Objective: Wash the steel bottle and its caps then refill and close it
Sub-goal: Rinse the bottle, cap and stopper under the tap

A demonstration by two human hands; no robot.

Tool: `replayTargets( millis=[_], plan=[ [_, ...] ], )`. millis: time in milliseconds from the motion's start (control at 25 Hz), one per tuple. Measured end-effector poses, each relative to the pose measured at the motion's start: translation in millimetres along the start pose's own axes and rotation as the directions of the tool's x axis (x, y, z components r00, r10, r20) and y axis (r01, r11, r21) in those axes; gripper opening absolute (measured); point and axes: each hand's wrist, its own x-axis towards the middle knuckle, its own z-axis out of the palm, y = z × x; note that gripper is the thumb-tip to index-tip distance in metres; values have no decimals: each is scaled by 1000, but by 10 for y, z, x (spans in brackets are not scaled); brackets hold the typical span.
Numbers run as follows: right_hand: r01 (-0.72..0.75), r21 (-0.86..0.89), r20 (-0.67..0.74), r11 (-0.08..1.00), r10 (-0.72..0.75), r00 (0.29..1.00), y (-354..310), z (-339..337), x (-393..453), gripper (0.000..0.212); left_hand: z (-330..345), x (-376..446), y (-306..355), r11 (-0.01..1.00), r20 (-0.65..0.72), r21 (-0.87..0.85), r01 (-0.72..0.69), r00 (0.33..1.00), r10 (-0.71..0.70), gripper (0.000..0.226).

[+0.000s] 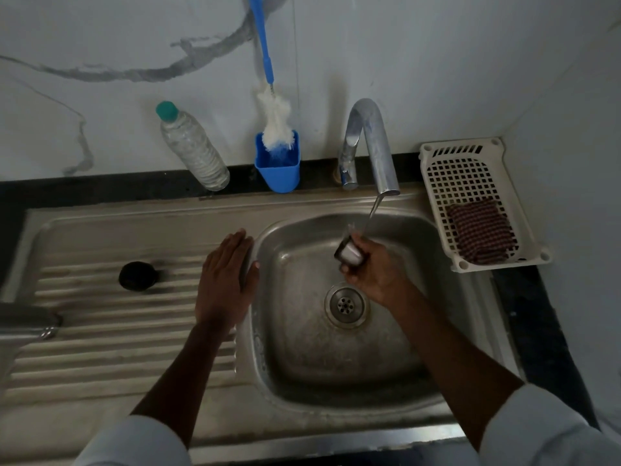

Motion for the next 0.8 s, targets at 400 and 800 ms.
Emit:
replayTargets(
  millis=[400,800],
  plan=[
    [-245,561,210,790,150,966,102,35,74,58,0,-12,26,1000,-15,-11,10,1000,-10,55],
    [-426,565,286,707,316,904,264,-15,189,57,-26,-7,42,1000,-11,-8,-3,1000,3,59]
  ],
)
